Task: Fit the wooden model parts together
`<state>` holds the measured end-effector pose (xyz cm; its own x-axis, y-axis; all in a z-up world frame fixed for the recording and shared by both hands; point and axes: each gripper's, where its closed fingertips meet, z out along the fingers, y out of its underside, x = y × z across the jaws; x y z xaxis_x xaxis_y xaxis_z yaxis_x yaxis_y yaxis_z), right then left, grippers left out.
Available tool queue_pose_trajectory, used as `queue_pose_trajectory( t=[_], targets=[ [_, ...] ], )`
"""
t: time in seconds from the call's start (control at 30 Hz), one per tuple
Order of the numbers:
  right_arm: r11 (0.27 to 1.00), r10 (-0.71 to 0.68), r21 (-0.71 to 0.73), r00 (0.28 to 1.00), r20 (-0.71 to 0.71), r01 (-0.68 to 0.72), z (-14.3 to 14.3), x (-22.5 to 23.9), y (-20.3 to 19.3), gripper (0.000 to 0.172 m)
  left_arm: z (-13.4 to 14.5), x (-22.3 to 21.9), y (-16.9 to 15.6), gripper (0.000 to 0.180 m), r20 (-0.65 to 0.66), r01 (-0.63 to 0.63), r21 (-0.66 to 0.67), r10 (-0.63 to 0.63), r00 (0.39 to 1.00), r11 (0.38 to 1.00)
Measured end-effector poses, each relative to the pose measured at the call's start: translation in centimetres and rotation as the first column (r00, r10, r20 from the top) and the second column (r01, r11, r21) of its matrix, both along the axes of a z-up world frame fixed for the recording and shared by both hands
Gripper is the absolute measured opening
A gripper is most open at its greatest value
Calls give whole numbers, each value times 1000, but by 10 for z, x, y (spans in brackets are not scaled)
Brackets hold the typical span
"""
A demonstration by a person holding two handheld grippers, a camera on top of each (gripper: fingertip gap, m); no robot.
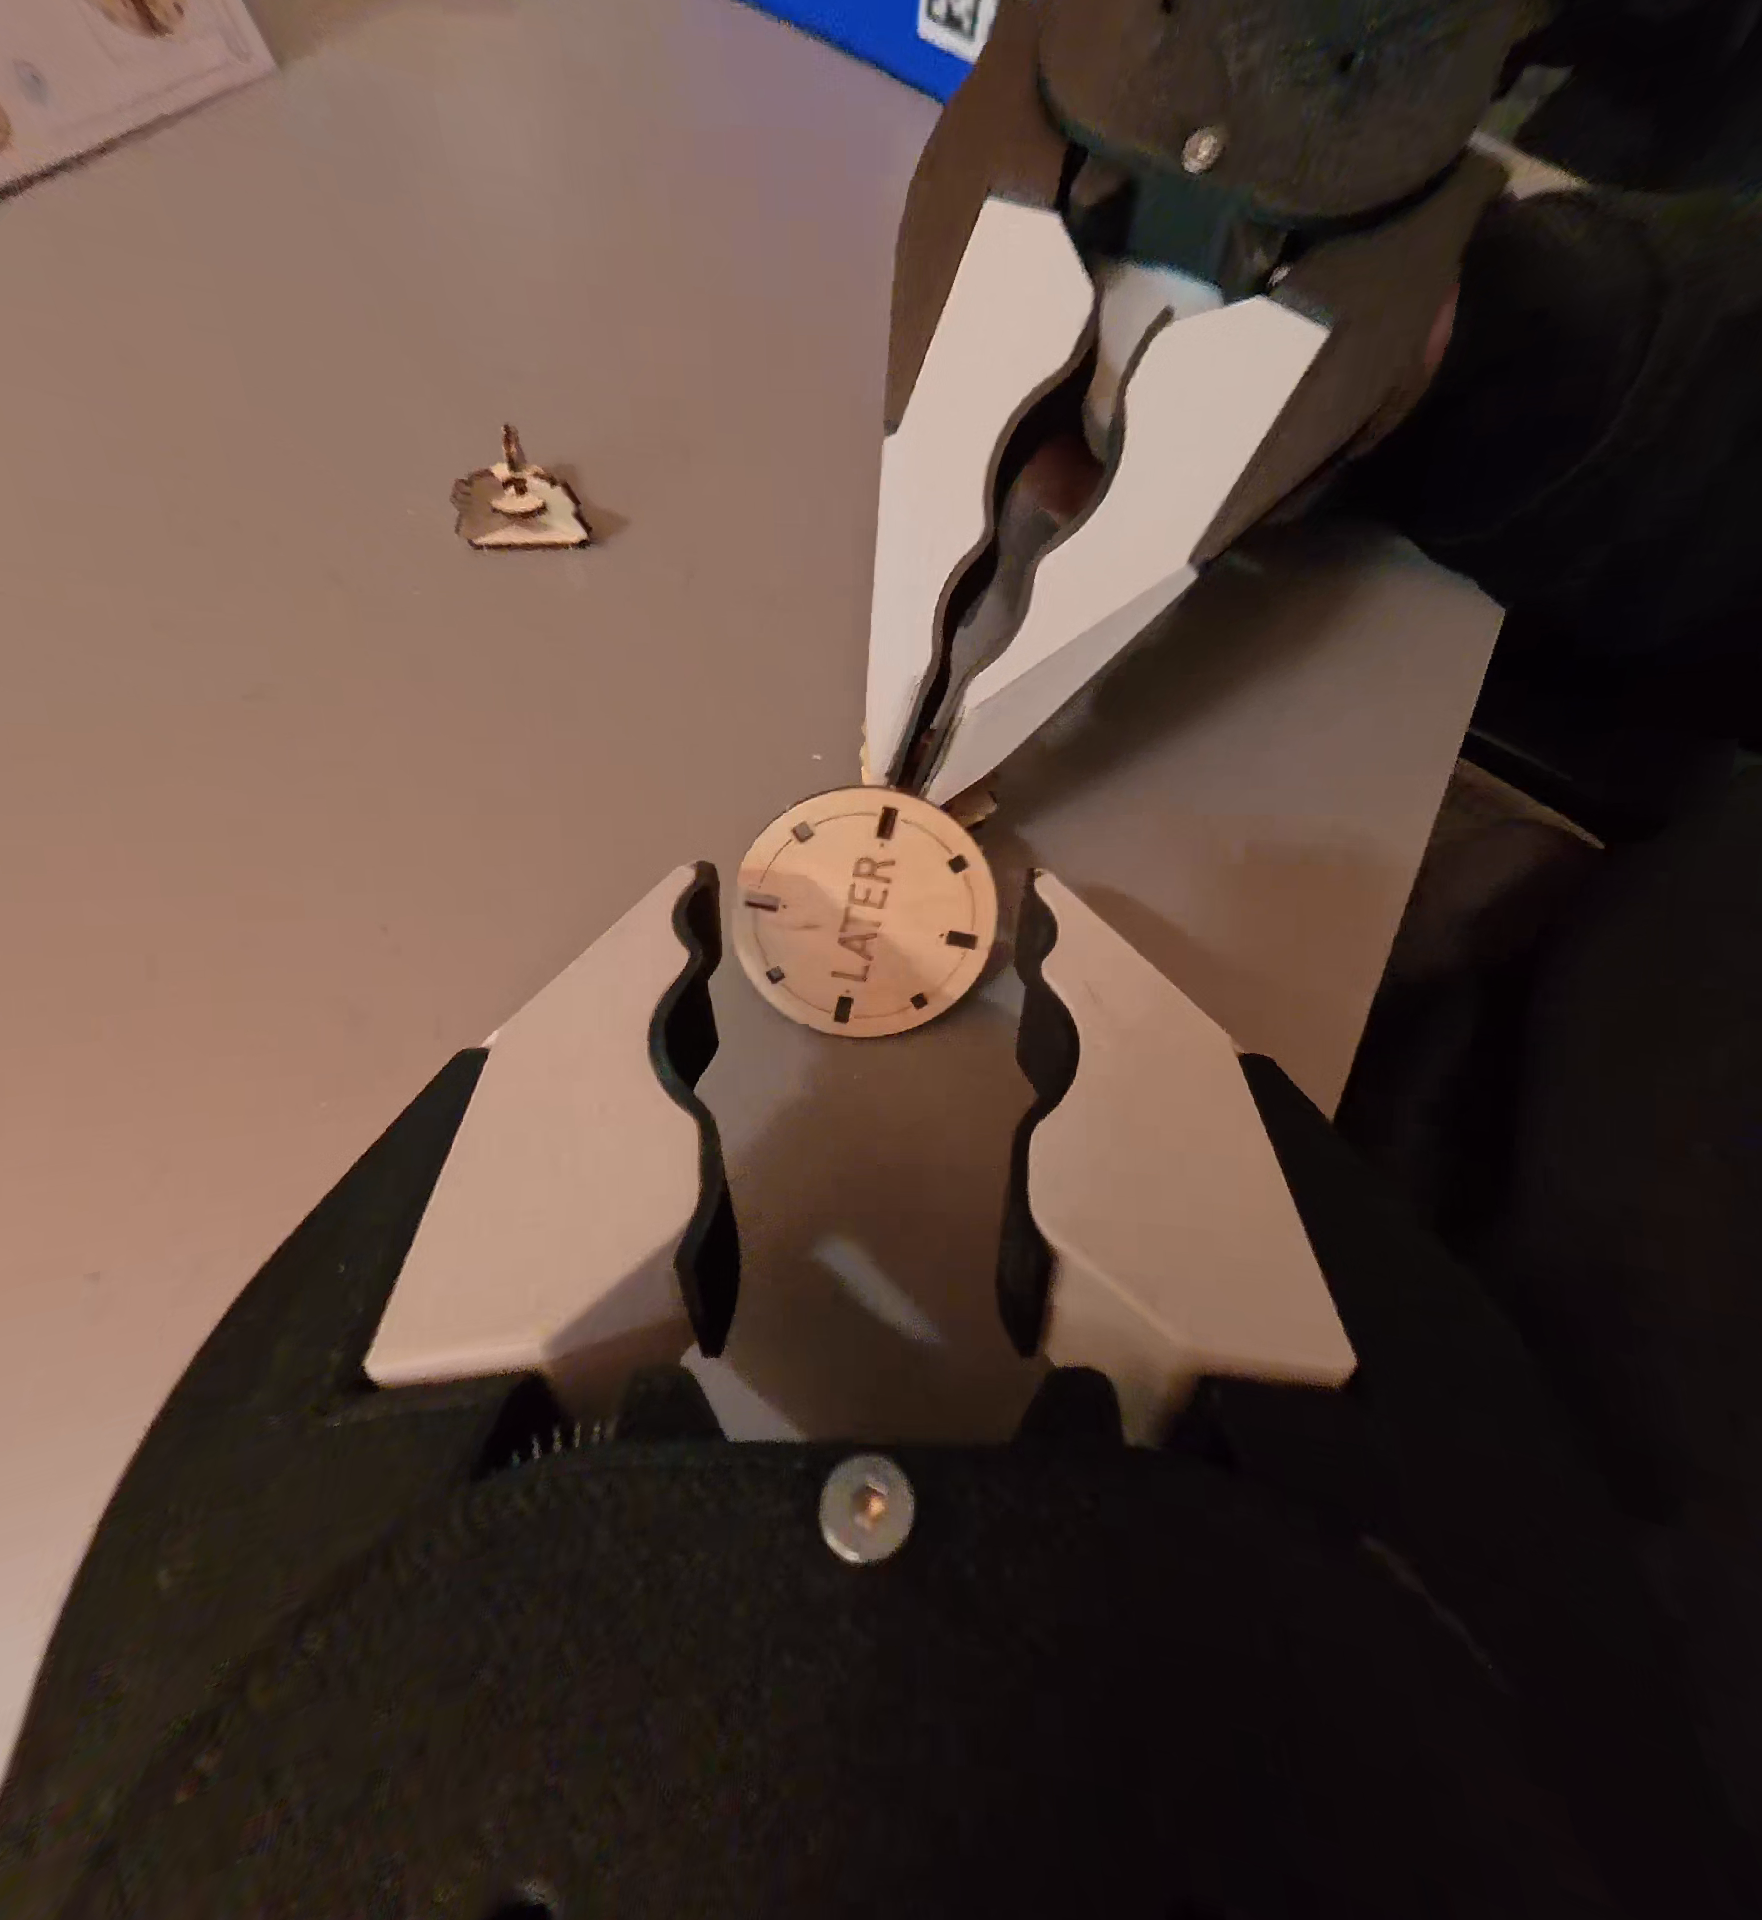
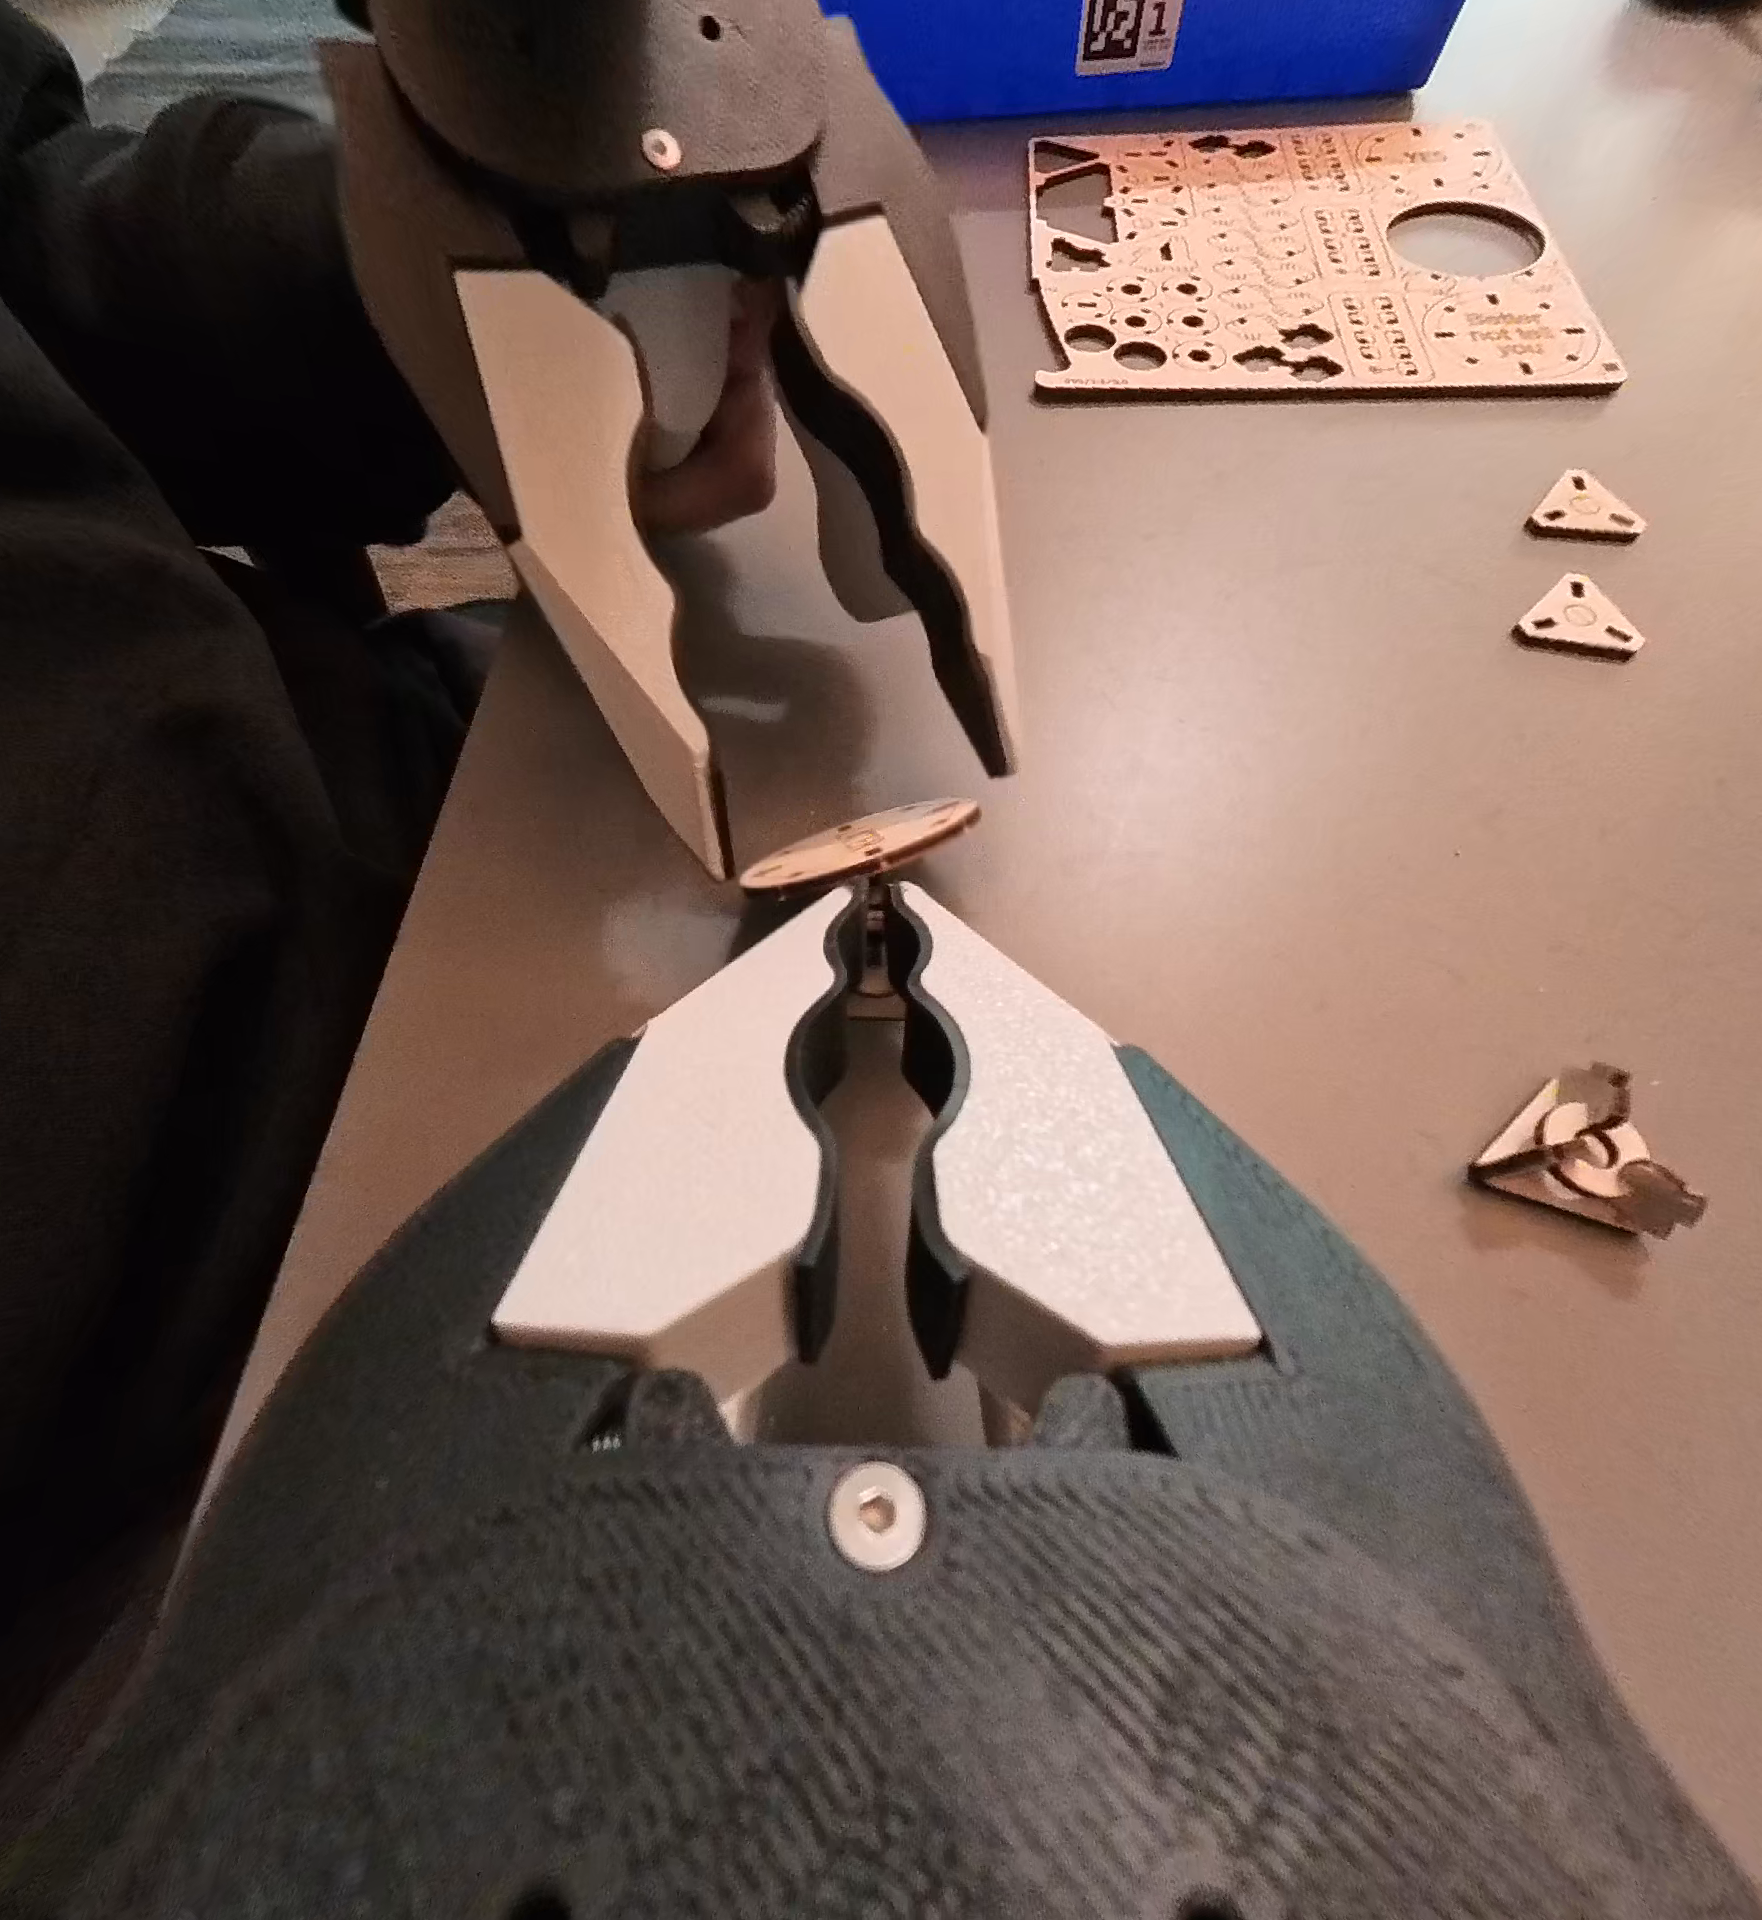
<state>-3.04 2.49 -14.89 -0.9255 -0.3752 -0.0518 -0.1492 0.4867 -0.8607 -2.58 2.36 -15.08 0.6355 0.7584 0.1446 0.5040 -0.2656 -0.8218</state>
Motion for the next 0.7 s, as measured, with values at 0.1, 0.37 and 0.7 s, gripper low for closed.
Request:
queue_pose_trajectory(
  t=[0.1, 0.37, 0.7],
  targets=[
    [1000, -3, -8, 1000, 22, 3, 2, 1, -2, 1, 6, 6, 4, 47, -36, -9, 17, 9, 999, 1000],
    [1000, -3, -16, 999, 48, 4, 6, 8, -6, 1, 2, 8, 10, 35, -68, -29, -46, 26, 997, 999],
    [997, -71, 12, 976, 208, 70, 11, 5, -9, 1, 6, -3, -3, 5, -151, -136, -143, 115, 982, 980]
  ],
)
